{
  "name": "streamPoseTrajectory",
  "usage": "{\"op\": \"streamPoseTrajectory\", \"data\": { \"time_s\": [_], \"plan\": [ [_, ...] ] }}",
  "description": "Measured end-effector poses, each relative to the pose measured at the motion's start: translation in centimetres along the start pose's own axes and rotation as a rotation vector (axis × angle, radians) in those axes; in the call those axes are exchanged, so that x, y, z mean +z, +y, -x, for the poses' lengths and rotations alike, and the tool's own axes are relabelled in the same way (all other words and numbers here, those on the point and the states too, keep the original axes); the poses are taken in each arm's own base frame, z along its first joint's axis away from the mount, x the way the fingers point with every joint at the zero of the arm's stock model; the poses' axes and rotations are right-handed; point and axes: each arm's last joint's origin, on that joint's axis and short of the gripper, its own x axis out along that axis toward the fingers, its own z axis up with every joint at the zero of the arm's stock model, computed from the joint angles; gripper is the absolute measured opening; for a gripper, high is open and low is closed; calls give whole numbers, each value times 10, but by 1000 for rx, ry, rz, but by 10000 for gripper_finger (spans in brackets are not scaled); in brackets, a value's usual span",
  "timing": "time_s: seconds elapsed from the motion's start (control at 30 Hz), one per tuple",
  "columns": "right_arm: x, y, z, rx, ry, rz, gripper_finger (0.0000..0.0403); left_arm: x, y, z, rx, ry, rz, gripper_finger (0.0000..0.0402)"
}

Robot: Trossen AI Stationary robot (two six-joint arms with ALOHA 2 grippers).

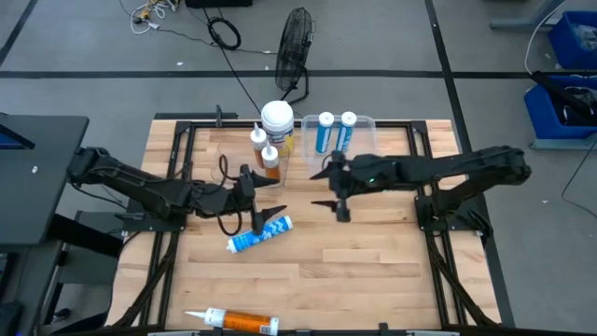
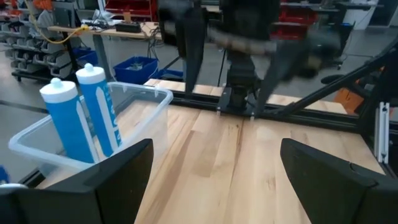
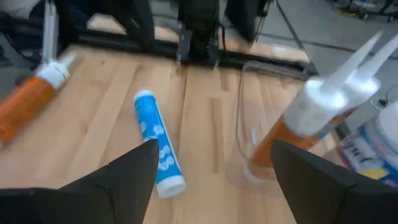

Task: Pick & place silicon tubes, Sealant and Lysol wipes
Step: Put the blue sealant into the right transparent bin

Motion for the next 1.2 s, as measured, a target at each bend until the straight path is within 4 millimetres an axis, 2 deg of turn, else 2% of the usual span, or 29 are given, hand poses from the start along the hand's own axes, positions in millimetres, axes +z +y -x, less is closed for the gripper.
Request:
{"op": "streamPoseTrajectory", "data": {
  "time_s": [0.23,0.47,0.6,0.73,1.2],
  "plan": [
    [-31,10,-50,27,-23,19,311,4,8,12,9,32,4,358],
    [-62,23,-107,143,-3,29,311,5,7,15,2,25,11,358],
    [-77,32,-131,138,-11,97,311,5,7,15,2,30,18,358],
    [-86,35,-142,119,-6,158,311,3,7,15,5,42,24,358],
    [-120,33,-173,189,29,137,311,2,7,15,7,49,64,358]
  ]
}}
